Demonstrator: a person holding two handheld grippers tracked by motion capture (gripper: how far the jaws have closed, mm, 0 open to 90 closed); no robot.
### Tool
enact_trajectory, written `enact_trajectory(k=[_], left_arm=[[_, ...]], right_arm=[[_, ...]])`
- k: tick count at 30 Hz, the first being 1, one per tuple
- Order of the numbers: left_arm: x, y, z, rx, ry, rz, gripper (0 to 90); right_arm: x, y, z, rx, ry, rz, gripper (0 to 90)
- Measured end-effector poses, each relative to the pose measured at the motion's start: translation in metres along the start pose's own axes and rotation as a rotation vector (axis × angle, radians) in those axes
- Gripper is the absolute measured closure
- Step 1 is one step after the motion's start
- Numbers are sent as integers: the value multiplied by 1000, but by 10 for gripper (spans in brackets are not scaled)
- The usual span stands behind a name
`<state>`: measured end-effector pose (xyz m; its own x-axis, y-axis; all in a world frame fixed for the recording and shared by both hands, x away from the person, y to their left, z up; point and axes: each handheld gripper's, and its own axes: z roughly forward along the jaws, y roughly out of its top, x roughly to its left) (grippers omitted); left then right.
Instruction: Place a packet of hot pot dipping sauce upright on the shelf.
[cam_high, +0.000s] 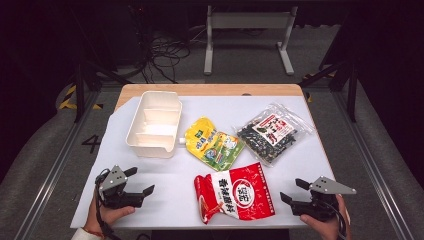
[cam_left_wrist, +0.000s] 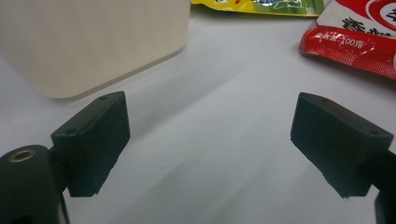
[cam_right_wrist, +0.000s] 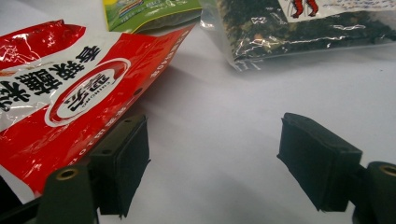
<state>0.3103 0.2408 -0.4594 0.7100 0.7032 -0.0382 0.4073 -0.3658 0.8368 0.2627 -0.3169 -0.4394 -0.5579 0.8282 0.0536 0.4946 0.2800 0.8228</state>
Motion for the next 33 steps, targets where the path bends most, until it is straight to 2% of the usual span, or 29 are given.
enact_trajectory(k=[5,8,12,16,17,19,24,28,33], left_arm=[[-2,1,4,18,-6,9,132],[-3,1,4,17,-10,6,134],[-5,1,4,21,-13,13,136],[-6,2,5,24,-17,25,138],[-6,2,5,24,-17,25,140],[-6,2,5,28,-21,16,141],[-7,3,6,22,-34,7,147],[-7,6,9,16,-56,-1,146],[-10,13,15,15,-89,5,147]], right_arm=[[4,2,0,-6,39,10,238],[8,2,4,12,58,15,233],[15,2,6,26,105,19,221],[24,1,11,63,154,37,202],[24,1,11,63,154,37,202],[27,-1,14,85,192,59,194],[36,-4,23,147,239,42,207],[43,-3,31,157,290,34,269],[48,2,40,167,331,10,486]])
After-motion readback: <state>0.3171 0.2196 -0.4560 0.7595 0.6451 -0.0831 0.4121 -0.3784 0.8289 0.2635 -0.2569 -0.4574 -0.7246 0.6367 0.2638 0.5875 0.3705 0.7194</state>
